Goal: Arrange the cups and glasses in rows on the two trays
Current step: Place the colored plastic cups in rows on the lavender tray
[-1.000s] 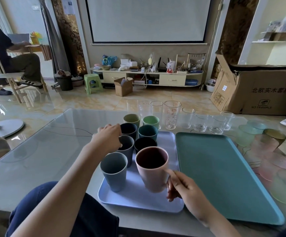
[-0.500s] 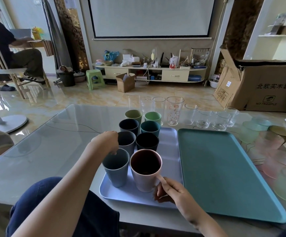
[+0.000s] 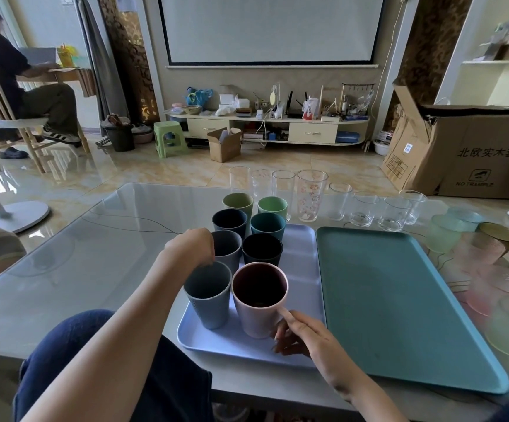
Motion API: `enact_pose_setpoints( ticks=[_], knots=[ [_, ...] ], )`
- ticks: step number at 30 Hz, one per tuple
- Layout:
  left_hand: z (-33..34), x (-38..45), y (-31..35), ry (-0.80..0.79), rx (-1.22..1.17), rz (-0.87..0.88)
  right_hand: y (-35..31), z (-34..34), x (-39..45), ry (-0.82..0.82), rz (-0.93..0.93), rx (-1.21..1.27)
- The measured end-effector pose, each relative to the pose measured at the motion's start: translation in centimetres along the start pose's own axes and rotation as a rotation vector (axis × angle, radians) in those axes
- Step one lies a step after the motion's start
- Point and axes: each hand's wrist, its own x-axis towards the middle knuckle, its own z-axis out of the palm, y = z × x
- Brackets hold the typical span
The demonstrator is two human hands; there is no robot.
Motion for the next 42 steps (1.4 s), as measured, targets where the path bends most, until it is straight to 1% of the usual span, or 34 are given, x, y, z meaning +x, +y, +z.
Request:
enact_pose_setpoints(
  ticks=[8, 25, 29, 33, 38, 42],
  knots=[
    [0.0, -0.3, 0.1, 0.013, -0.015, 0.011, -0.3, 0.2, -0.2, 0.004, -0.02, -0.034],
    [-0.2, -0.6, -0.2, -0.022, 0.028, -0.004, -0.1, 0.1, 0.0, -0.011, -0.04, -0.046],
    [-0.7, -0.7, -0.2, -0.076, 0.012, -0.012, -0.2, -0.3, 0.2, 0.004, -0.046, -0.097],
    [-1.7, -0.7, -0.1, -0.092, -0.038, -0.037, -0.6, -1.6, 0.7, 0.039, -0.067, -0.199],
    [-3.3, 0.3, -0.2, -0.138, -0.132, -0.062, -1.9, -4.2, 2.4, 0.12, -0.103, -0.323],
    [-4.8, 2.7, -1.2, -0.084, -0.248, -0.075, -4.3, -6.4, 5.8, 0.184, -0.131, -0.411]
  ],
)
